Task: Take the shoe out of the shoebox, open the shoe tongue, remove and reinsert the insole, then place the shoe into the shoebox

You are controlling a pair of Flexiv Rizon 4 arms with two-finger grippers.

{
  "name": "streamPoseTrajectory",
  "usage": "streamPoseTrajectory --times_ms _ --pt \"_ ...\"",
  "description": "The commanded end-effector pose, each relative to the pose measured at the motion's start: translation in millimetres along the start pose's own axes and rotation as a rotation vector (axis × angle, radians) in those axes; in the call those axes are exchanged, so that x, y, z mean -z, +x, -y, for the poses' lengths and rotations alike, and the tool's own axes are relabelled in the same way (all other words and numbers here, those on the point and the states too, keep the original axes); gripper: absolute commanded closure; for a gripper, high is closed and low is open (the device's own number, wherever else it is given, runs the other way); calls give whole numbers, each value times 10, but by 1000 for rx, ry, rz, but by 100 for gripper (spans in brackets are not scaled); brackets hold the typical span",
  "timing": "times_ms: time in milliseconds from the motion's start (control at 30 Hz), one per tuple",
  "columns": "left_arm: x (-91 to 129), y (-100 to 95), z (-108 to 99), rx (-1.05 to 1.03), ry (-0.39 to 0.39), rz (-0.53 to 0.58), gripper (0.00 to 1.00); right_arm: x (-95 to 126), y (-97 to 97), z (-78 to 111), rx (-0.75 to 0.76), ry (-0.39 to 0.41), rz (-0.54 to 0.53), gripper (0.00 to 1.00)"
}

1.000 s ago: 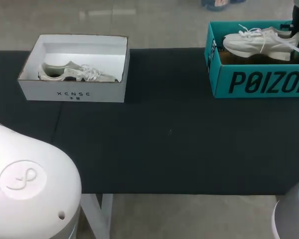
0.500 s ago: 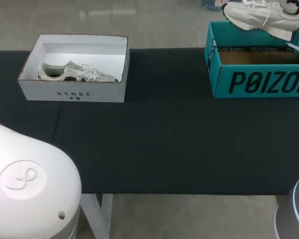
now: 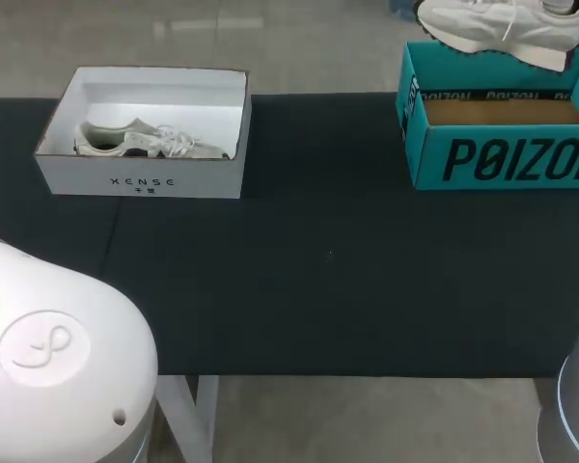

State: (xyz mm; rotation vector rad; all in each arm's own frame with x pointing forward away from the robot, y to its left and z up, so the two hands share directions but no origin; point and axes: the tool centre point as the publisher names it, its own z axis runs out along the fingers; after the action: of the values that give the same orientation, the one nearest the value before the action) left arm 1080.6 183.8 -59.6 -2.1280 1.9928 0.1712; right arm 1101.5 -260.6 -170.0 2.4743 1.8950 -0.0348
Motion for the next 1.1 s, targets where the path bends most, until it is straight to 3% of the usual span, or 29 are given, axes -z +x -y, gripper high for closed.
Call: streamPoseTrajectory --times_ms 33,333,633,1100 --pt "-10 -5 -24 1 6 -2 0 -5 129 796 20 -455 21 100" --pt "-10 -5 -24 1 6 -2 0 -89 366 1388 123 -501 61 100" --pt "-10 -5 -24 1 6 -2 0 -297 653 1861 195 -538 92 100" --pt "-10 -5 -24 1 6 -2 0 -833 1226 2149 165 -559 97 100"
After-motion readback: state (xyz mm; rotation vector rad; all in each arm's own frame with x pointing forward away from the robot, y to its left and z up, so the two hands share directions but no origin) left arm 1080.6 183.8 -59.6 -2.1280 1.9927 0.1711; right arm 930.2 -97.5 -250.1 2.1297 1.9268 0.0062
